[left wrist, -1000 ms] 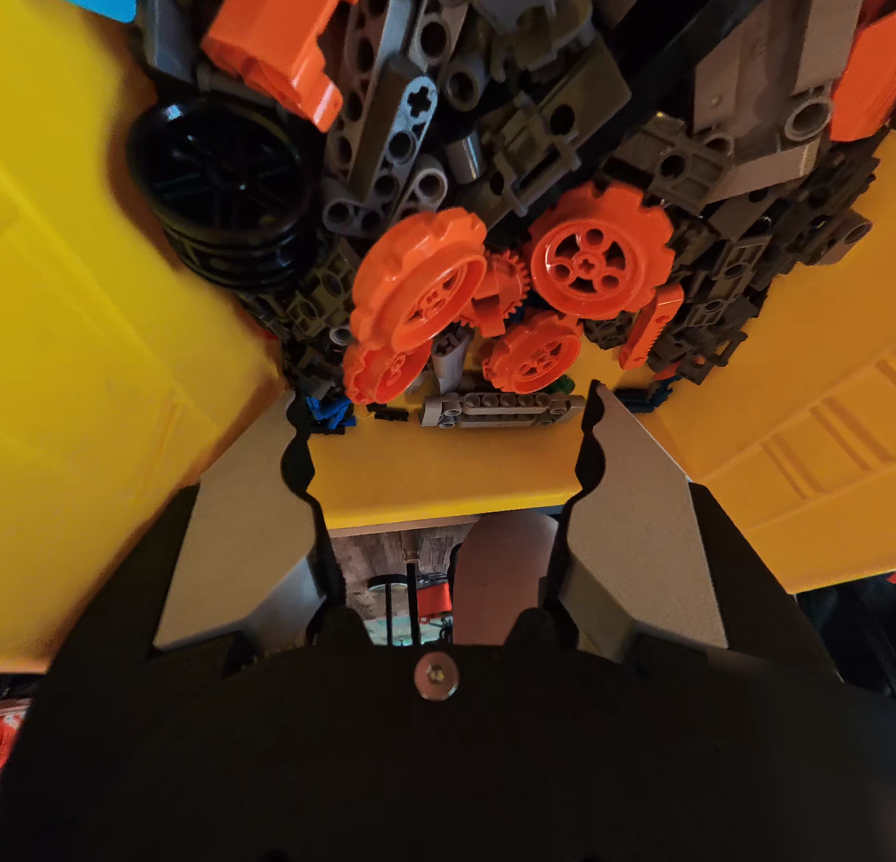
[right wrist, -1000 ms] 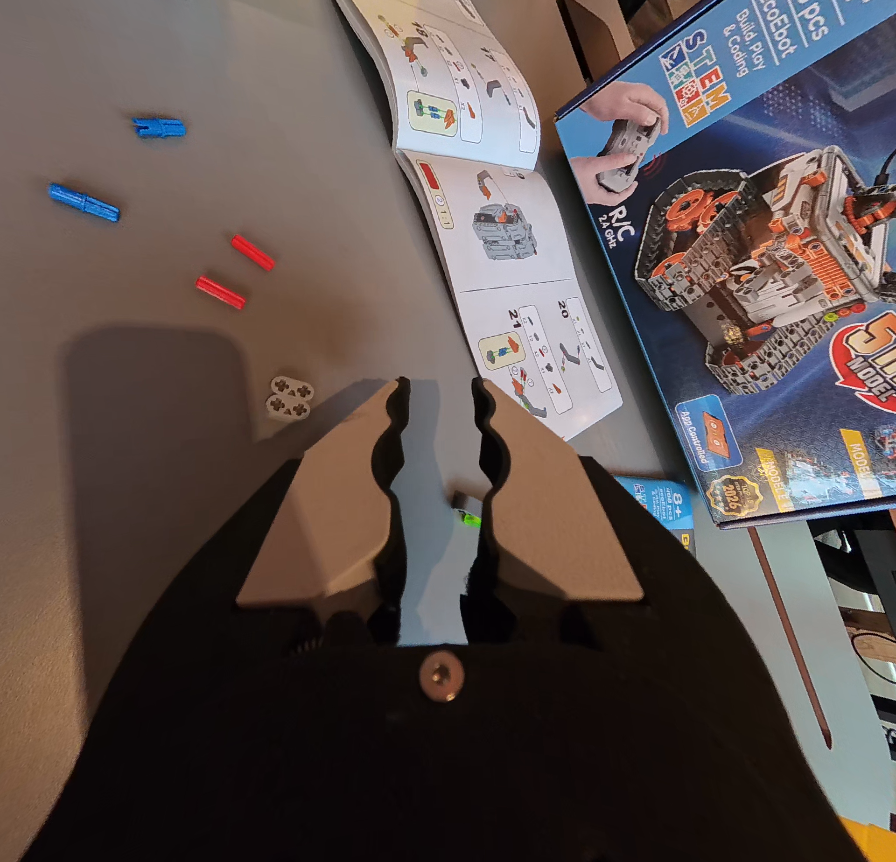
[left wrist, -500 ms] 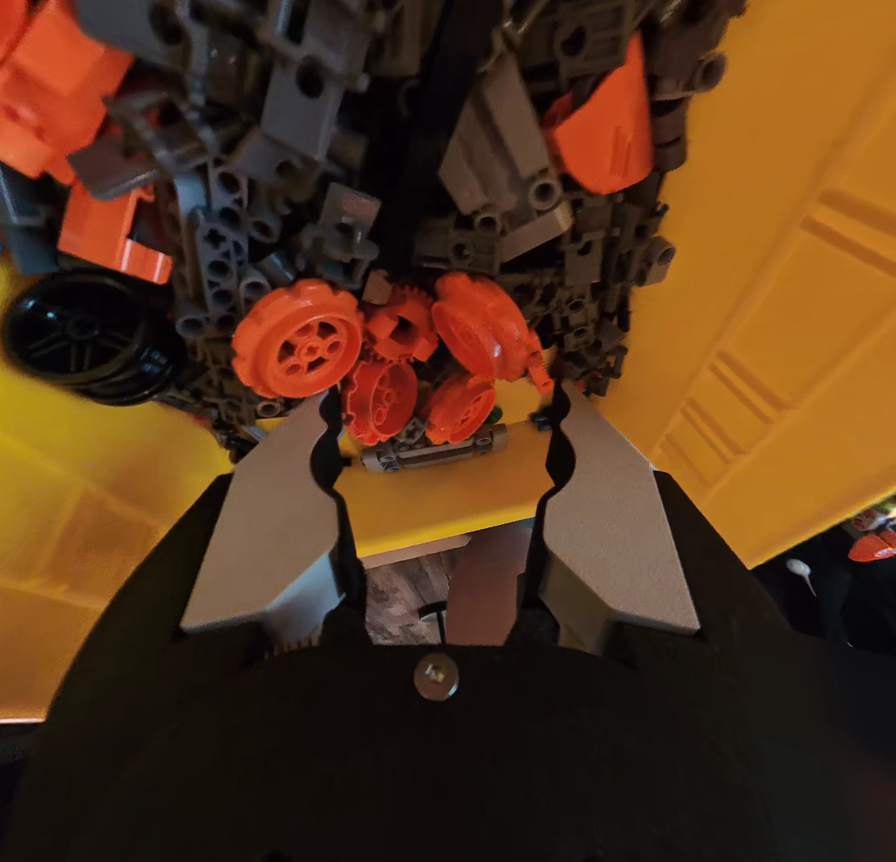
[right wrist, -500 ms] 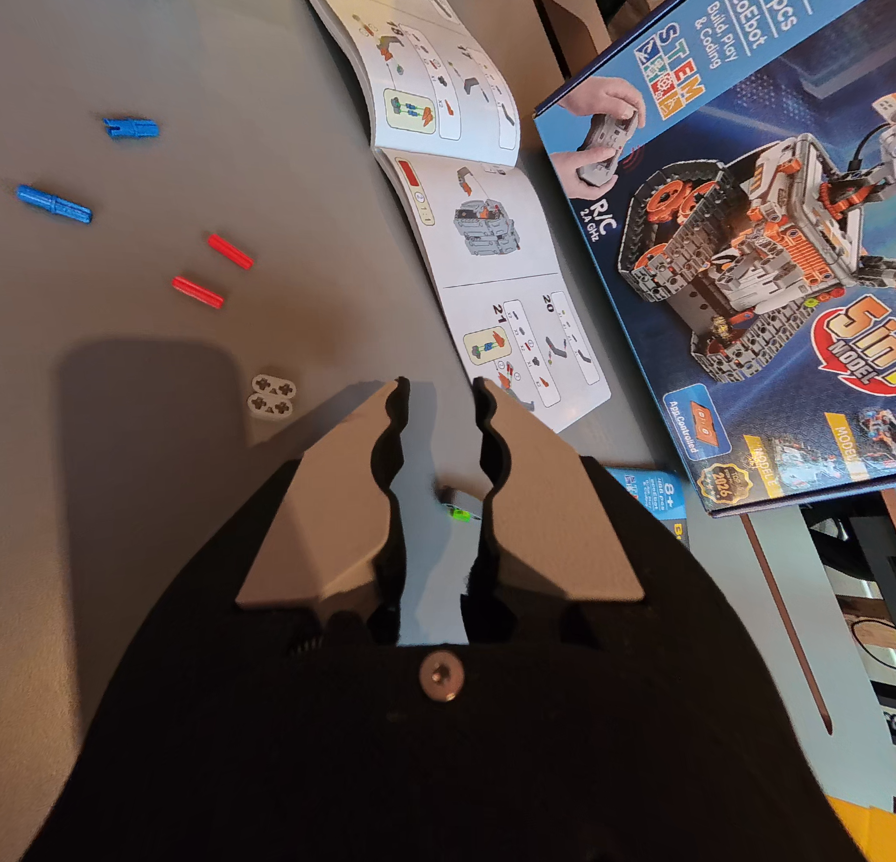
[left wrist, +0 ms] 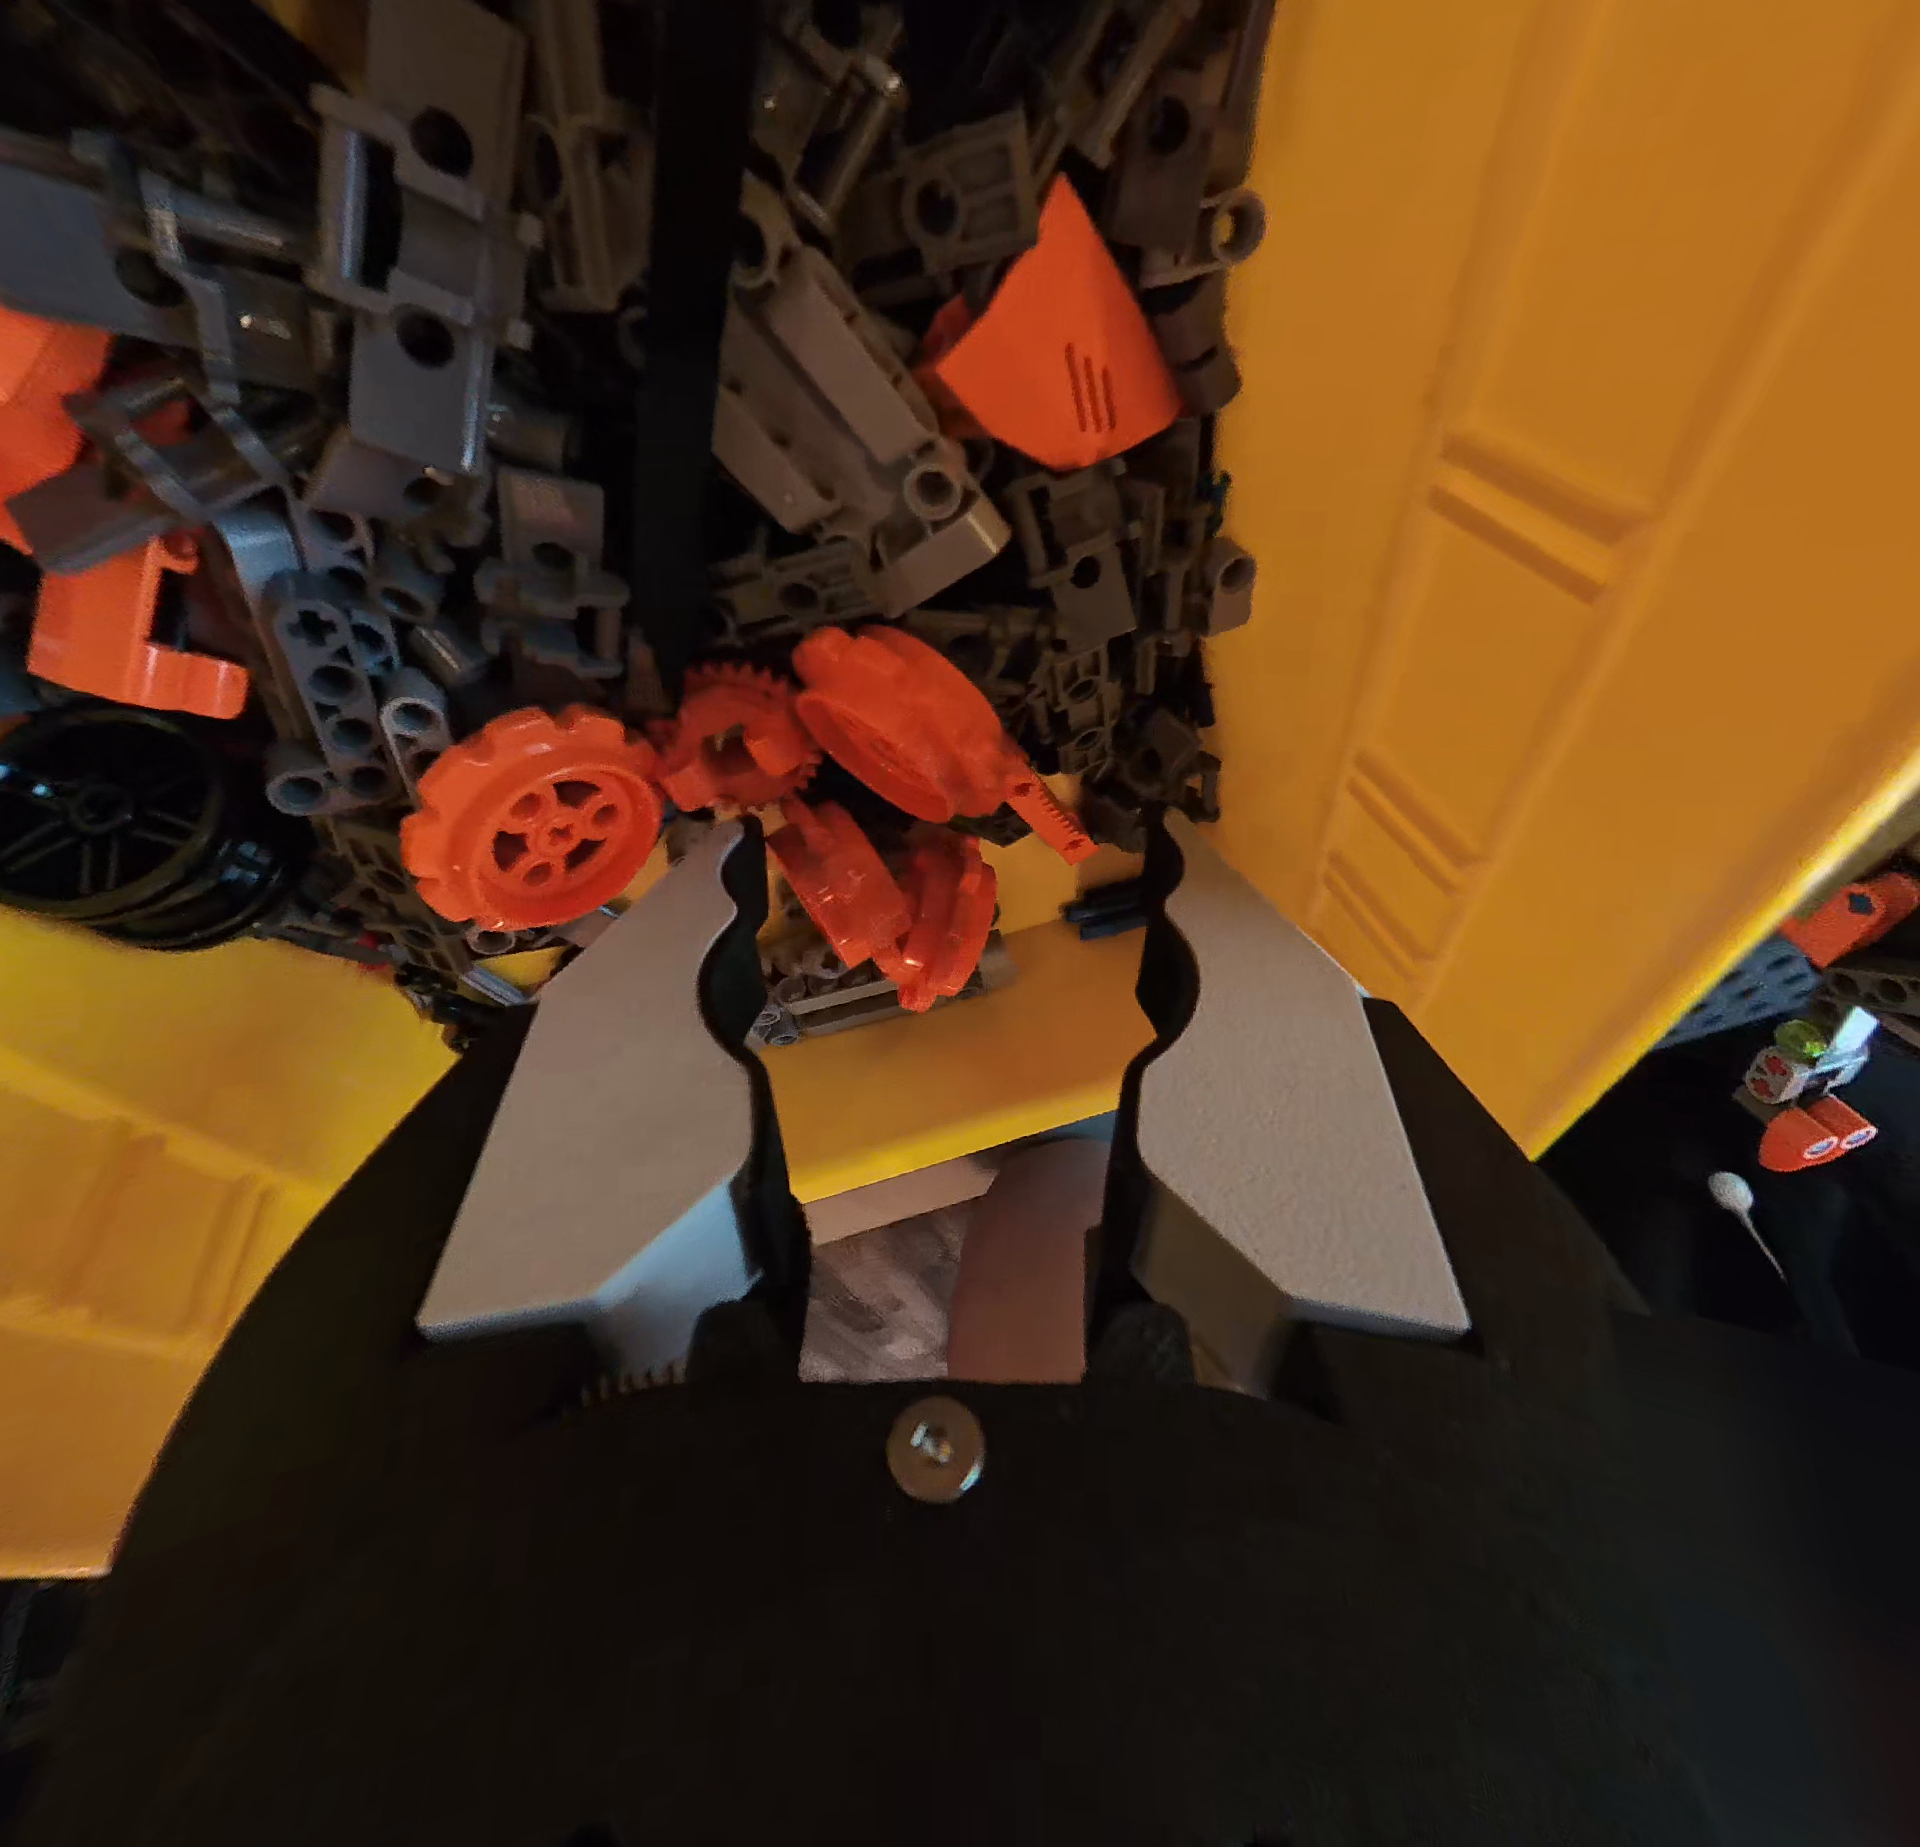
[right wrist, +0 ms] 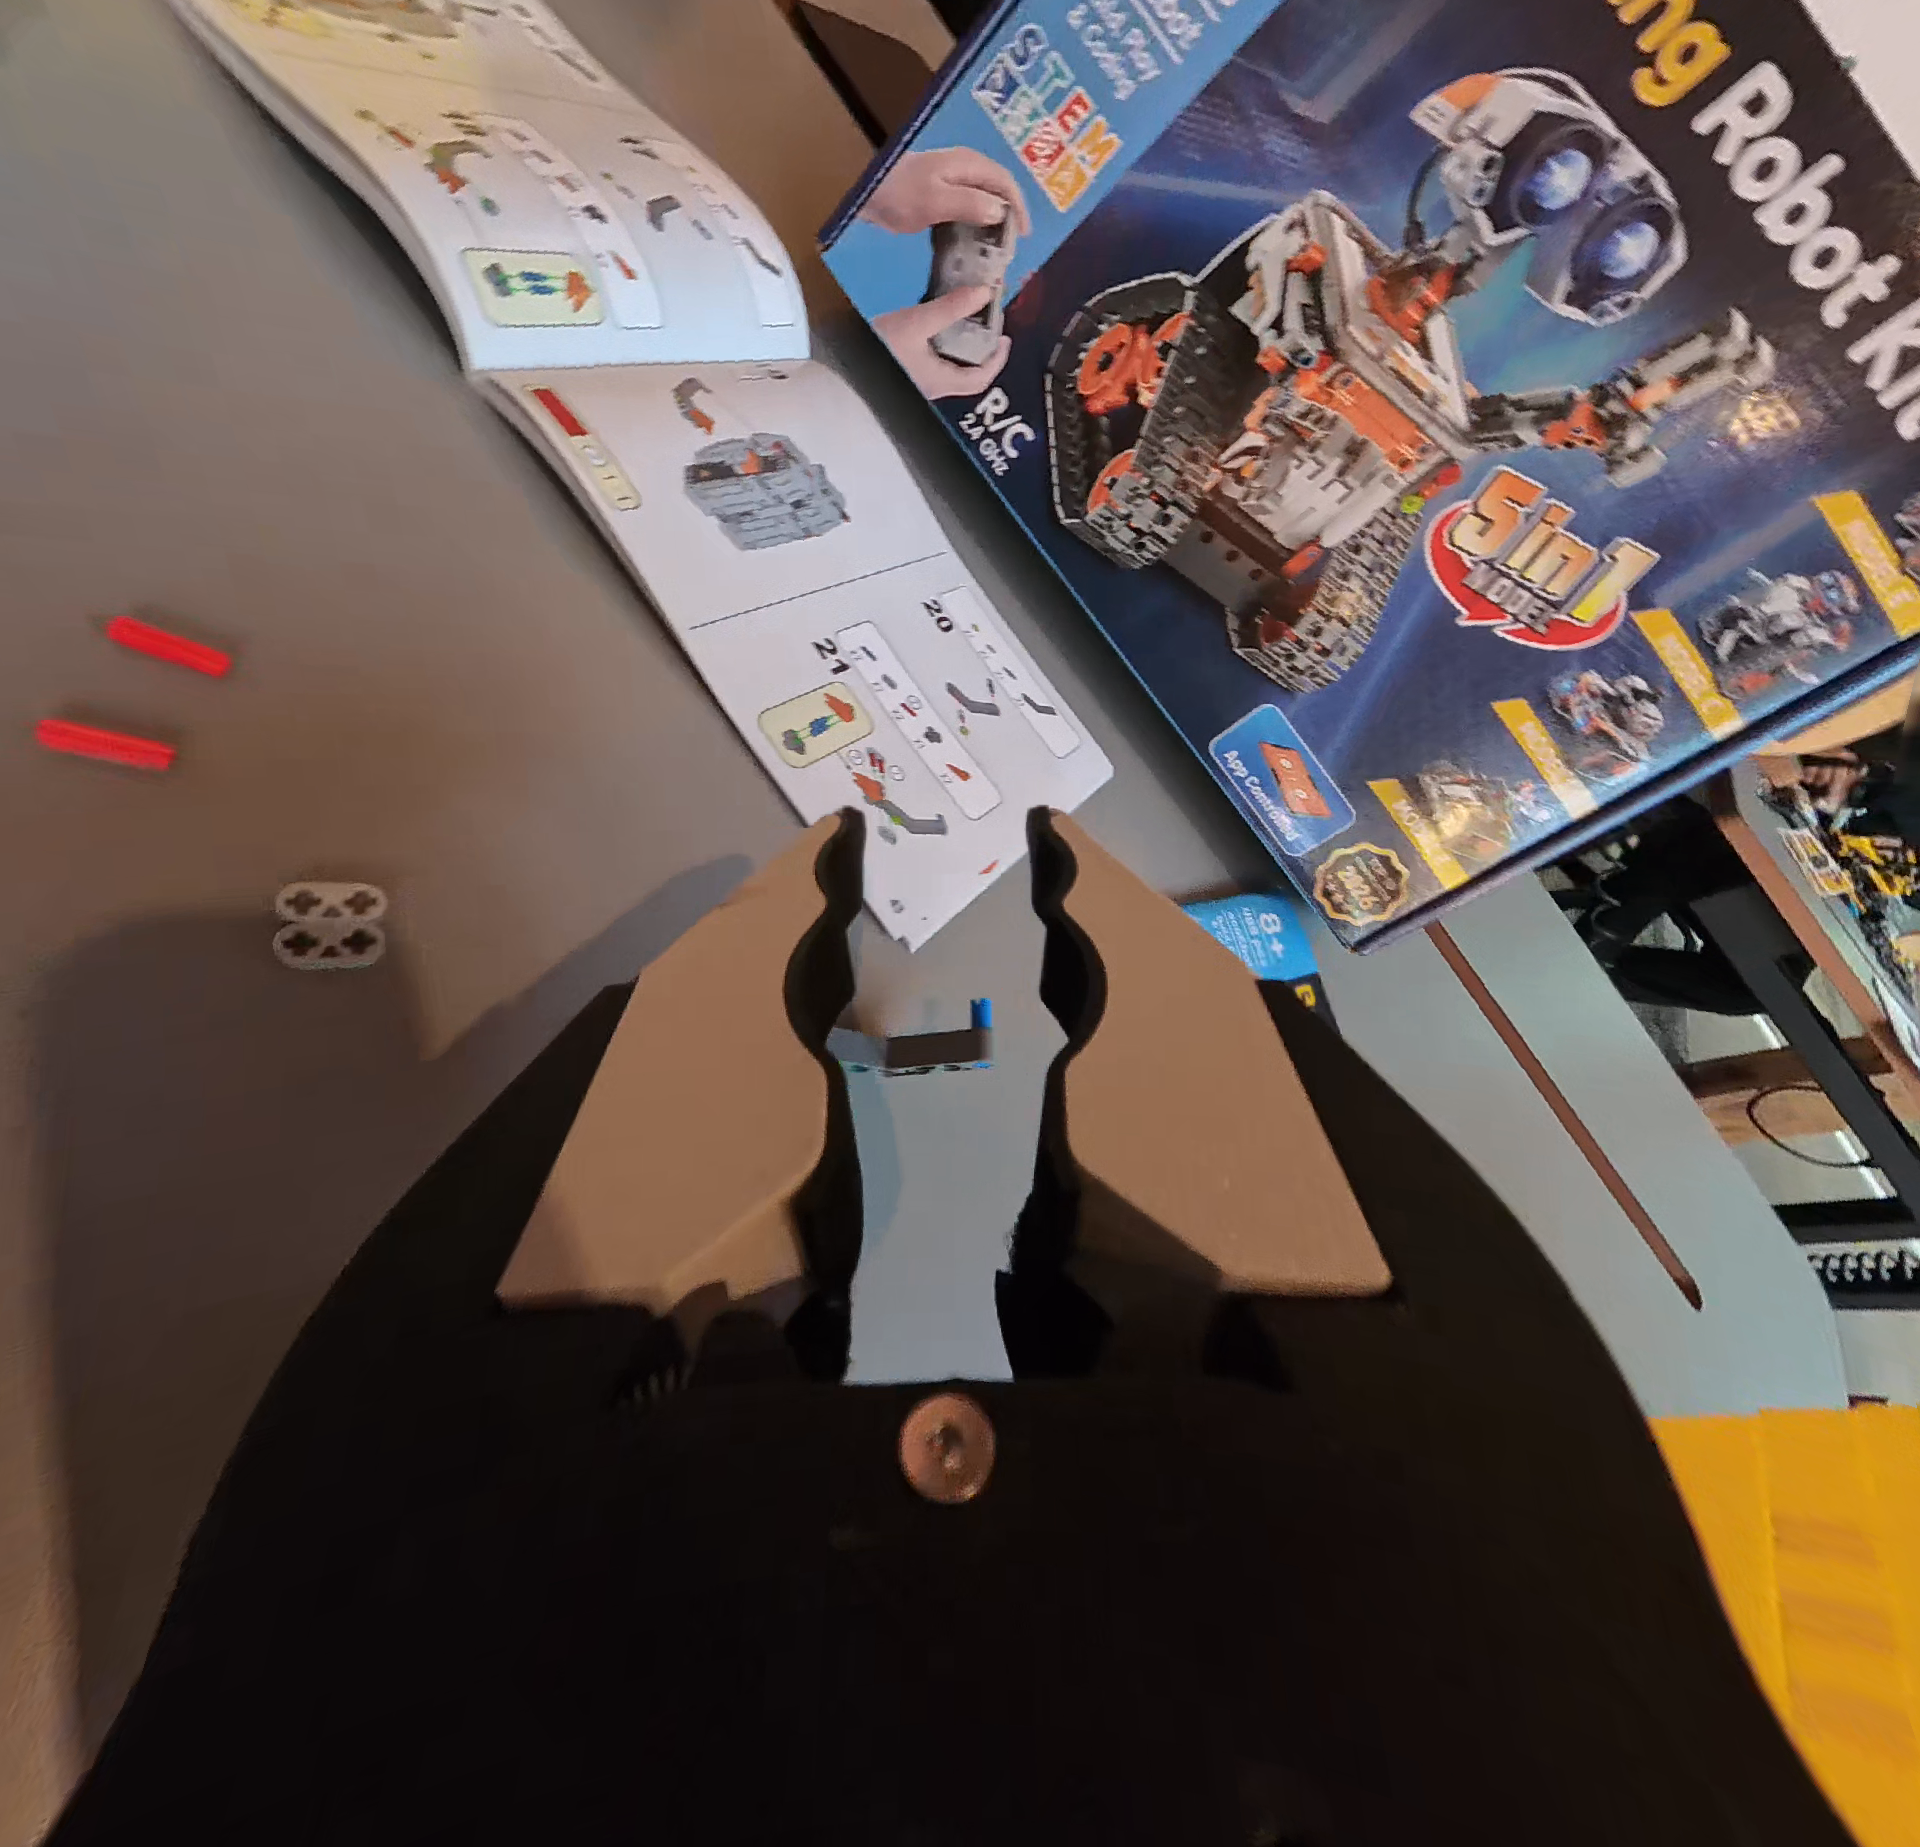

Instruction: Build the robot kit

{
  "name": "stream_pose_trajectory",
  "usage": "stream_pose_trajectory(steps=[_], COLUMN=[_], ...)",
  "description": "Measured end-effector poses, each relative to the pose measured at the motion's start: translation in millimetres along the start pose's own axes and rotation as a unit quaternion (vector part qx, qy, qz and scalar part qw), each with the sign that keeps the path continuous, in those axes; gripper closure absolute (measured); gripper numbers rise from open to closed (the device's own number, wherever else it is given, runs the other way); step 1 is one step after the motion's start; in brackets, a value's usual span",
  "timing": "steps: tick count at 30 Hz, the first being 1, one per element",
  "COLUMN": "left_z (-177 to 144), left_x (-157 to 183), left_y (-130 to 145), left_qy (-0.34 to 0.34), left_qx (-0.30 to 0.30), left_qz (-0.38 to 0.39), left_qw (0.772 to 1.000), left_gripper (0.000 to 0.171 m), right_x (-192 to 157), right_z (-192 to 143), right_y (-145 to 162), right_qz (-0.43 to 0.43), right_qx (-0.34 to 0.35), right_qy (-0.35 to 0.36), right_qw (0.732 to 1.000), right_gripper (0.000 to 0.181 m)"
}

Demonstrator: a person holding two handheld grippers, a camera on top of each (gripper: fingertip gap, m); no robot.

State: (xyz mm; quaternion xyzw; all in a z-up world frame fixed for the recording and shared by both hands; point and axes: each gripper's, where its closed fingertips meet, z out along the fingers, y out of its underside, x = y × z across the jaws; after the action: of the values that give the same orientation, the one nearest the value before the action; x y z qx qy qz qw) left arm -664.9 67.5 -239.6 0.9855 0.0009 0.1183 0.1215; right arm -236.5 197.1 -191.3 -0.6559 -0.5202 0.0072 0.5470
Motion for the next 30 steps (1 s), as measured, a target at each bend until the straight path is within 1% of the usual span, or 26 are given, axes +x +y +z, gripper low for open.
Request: stream_pose_trajectory(steps=[3,6,13,16,18,21,25,27,30], left_z=[-3,-5,-13,-20,-23,-20,-14,-13,-20], left_x=[5,6,-7,-17,-27,-44,-54,-57,-59], left_y=[-3,-6,-2,4,13,33,52,55,45], left_qy=[0.0,-0.002,-0.017,-0.016,-0.017,-0.019,0.002,0.005,0.003], left_qx=[0.011,0.019,0.034,0.048,0.051,0.032,0.006,0.004,0.032], left_qz=[0.013,0.012,-0.013,-0.033,-0.059,-0.111,-0.142,-0.151,-0.142], left_qw=[1.0,1.0,0.999,0.998,0.997,0.993,0.99,0.989,0.989], left_gripper=[0.102,0.108,0.108,0.109,0.109,0.106,0.106,0.104,0.106], right_x=[10,16,13,12,11,10,4,-1,-7], right_z=[-4,-6,-5,-6,-6,-8,-5,-4,-2], right_y=[0,-2,-2,-2,-3,-7,-6,-5,-5], right_qz=[0.027,0.04,0.032,0.028,0.026,0.023,0.017,0.003,-0.02], right_qx=[0.006,0.013,0.01,0.01,0.011,0.018,0.015,0.012,0.007], right_qy=[0.017,0.024,0.02,0.019,0.018,0.016,0.005,-0.005,-0.011], right_qw=[0.999,0.999,0.999,0.999,0.999,0.999,1.0,1.0,1.0], right_gripper=[0.15,0.15,0.15,0.15,0.15,0.15,0.15,0.15,0.151])
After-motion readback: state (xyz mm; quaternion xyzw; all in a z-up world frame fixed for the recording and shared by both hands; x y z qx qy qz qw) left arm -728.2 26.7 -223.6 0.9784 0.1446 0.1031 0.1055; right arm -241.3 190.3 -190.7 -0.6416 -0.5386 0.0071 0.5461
